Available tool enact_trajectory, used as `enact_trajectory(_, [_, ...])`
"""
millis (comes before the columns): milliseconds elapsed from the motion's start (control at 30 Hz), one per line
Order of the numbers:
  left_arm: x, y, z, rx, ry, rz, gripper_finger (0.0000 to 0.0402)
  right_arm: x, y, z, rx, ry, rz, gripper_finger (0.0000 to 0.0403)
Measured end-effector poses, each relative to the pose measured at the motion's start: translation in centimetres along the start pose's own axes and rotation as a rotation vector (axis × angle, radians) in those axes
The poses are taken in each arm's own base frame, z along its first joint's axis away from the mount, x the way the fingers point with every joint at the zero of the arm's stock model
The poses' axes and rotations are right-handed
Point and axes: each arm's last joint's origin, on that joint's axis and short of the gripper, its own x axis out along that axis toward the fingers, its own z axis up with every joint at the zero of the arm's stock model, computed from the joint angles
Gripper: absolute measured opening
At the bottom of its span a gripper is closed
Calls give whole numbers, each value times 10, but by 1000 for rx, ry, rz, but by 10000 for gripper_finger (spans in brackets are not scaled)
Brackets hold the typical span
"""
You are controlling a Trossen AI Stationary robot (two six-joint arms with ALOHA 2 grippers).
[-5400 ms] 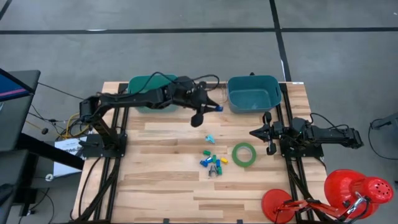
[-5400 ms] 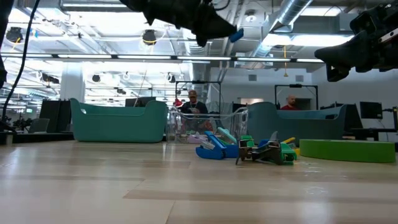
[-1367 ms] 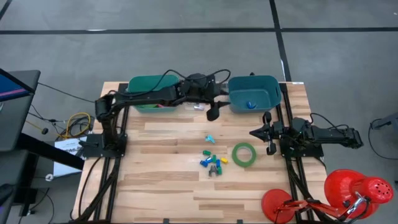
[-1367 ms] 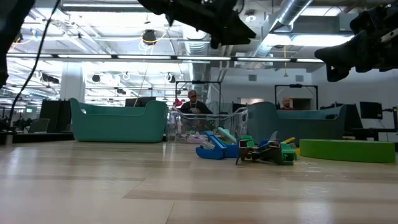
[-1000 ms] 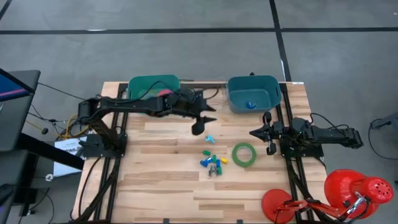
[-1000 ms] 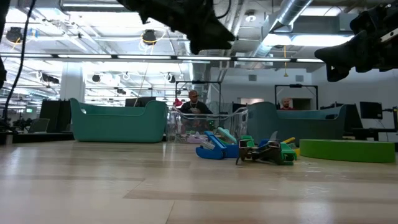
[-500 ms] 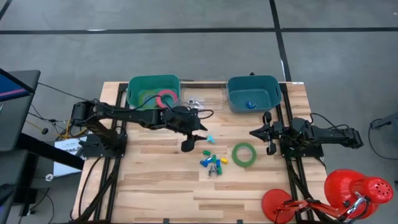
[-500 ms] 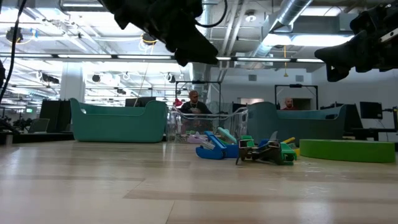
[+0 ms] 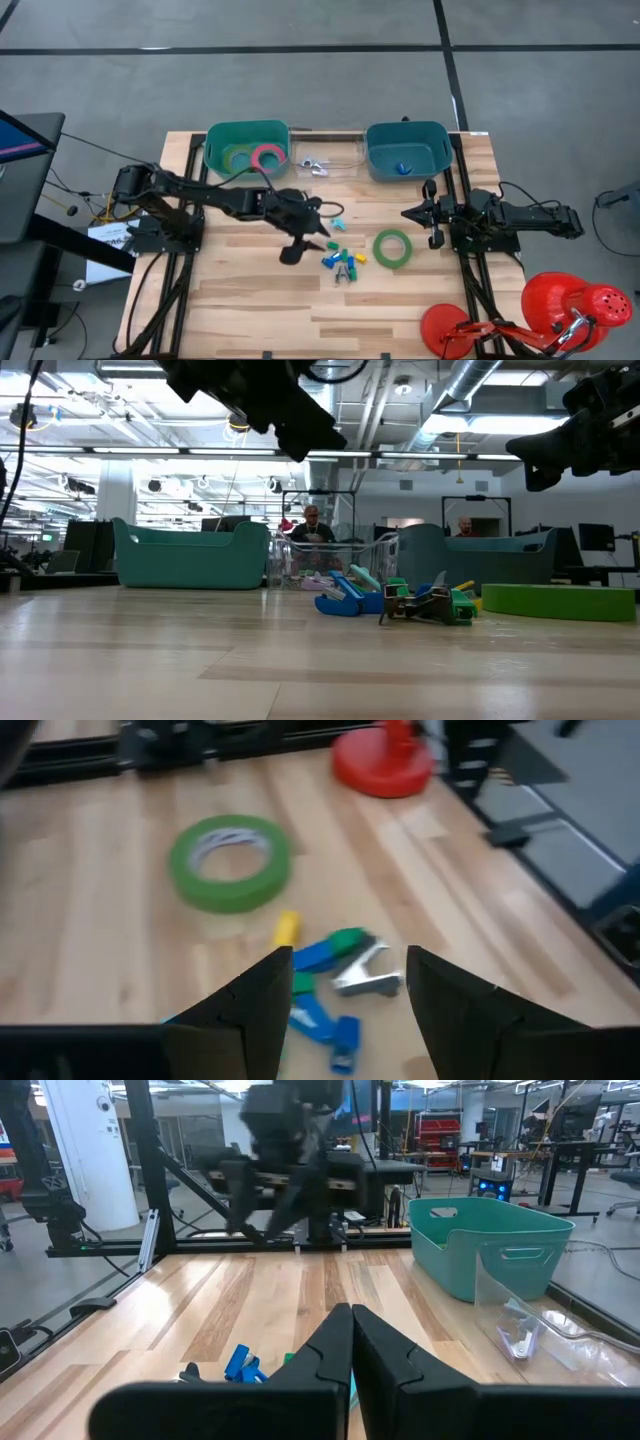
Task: Pick and place Stapler, Stapler remover, tape
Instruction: Put the blue stapler into the dark blue bin
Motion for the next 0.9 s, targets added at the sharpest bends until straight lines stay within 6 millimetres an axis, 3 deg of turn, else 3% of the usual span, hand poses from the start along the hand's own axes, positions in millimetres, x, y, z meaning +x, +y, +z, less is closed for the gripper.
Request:
enact_trajectory(467, [9, -9, -3, 44, 15, -55, 191, 0, 0, 0, 0, 0, 0, 0])
enact_trajectory(767, [31, -9, -22, 32, 95, -73, 262, 0, 0, 0, 0, 0, 0, 0])
enact_trajectory(900, [43, -12, -31, 80, 112, -125, 274, 0, 0, 0, 0, 0, 0, 0])
